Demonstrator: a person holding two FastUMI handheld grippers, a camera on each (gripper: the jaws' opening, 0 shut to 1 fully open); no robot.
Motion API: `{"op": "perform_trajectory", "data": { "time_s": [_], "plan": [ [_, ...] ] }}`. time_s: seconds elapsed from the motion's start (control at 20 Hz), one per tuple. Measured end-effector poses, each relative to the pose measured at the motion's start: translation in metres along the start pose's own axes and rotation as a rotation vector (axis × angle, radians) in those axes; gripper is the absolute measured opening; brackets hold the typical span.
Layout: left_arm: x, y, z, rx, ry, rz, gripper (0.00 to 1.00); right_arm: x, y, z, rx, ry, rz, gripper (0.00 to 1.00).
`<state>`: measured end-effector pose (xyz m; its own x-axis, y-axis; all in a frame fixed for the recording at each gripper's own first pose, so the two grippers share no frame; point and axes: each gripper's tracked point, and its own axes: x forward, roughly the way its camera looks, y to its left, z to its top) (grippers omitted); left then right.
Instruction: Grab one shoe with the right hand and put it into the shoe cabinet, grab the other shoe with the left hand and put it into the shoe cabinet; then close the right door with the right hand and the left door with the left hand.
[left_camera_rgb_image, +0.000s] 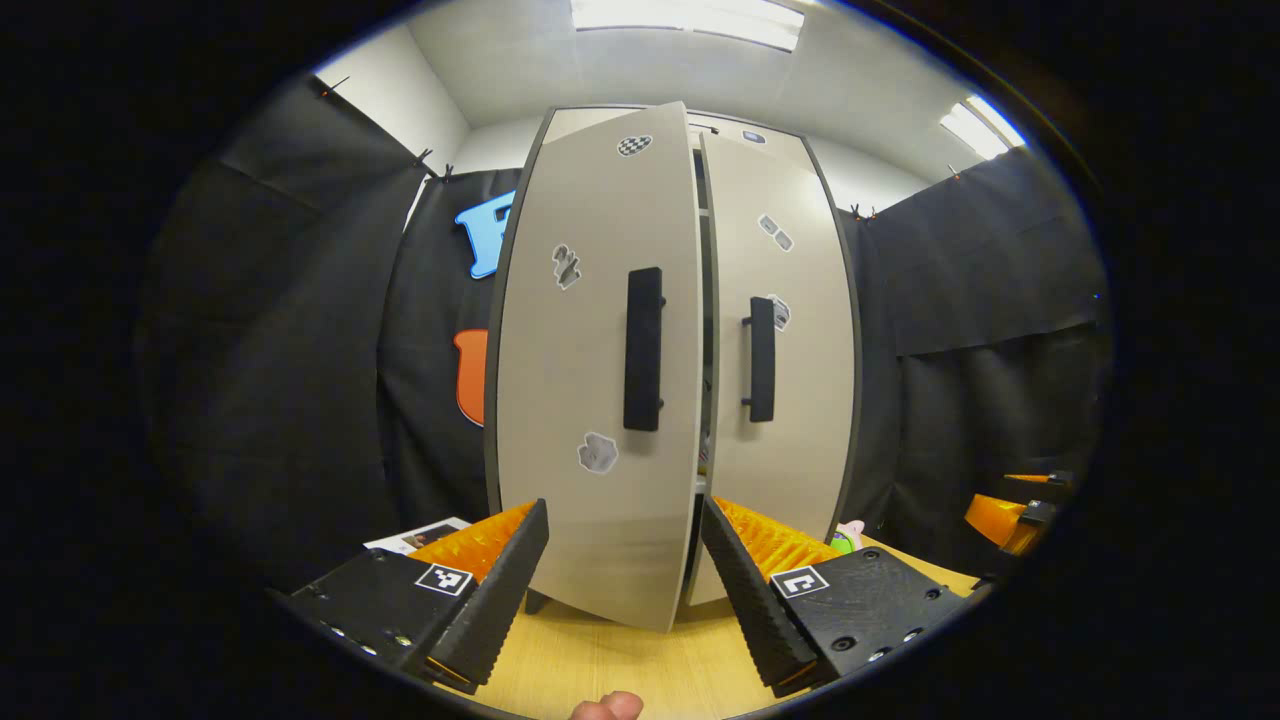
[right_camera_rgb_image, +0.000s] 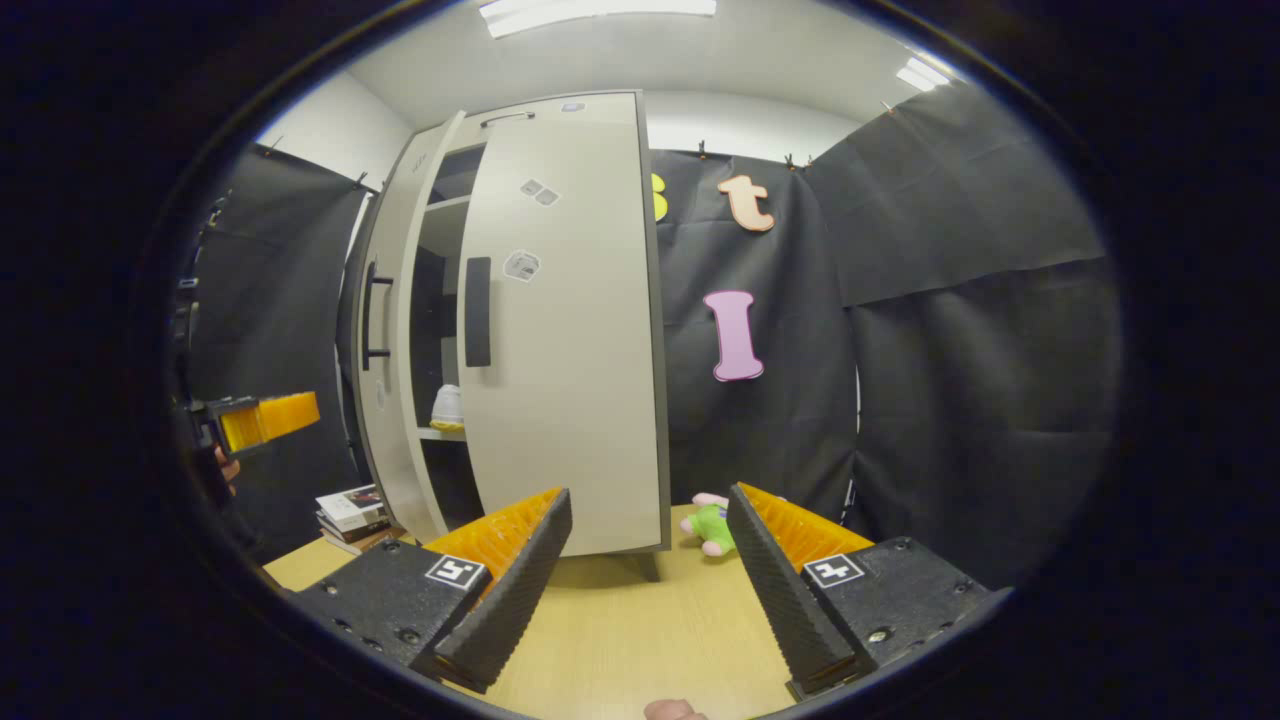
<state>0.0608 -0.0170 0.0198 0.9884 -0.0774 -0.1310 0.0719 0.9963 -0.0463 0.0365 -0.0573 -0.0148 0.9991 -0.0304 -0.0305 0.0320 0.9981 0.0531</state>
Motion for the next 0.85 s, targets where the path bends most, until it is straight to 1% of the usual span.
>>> {"op": "perform_trajectory", "data": {
  "time_s": [0.05, 0.15, 0.2, 0.45, 0.55, 0.6, 0.65, 0.85],
  "plan": [
    [-0.006, -0.007, -0.008, -0.012, 0.008, -0.007, 0.93, -0.001, 0.002, 0.0, -0.001, -0.003, 0.005, 0.98],
    [-0.016, -0.012, -0.023, -0.032, 0.018, -0.001, 0.93, -0.002, 0.009, -0.004, -0.005, 0.002, 0.017, 1.0],
    [-0.023, -0.015, -0.032, -0.032, 0.03, 0.003, 0.93, -0.004, 0.012, -0.009, -0.008, 0.011, 0.023, 0.98],
    [-0.055, -0.024, -0.067, -0.008, 0.084, 0.01, 0.93, -0.017, 0.028, -0.03, -0.04, 0.032, 0.054, 1.0],
    [-0.062, -0.026, -0.069, -0.024, 0.088, 0.004, 0.93, -0.022, 0.034, -0.036, -0.03, 0.036, 0.072, 0.99],
    [-0.064, -0.026, -0.066, -0.032, 0.077, 0.004, 0.93, -0.026, 0.037, -0.038, -0.021, 0.039, 0.084, 1.0],
    [-0.067, -0.024, -0.063, -0.038, 0.071, 0.008, 0.93, -0.029, 0.039, -0.039, -0.022, 0.035, 0.09, 0.99],
    [-0.07, -0.013, -0.052, -0.01, 0.037, 0.046, 0.93, -0.036, 0.038, -0.036, -0.038, 0.019, 0.085, 1.0]
  ]
}}
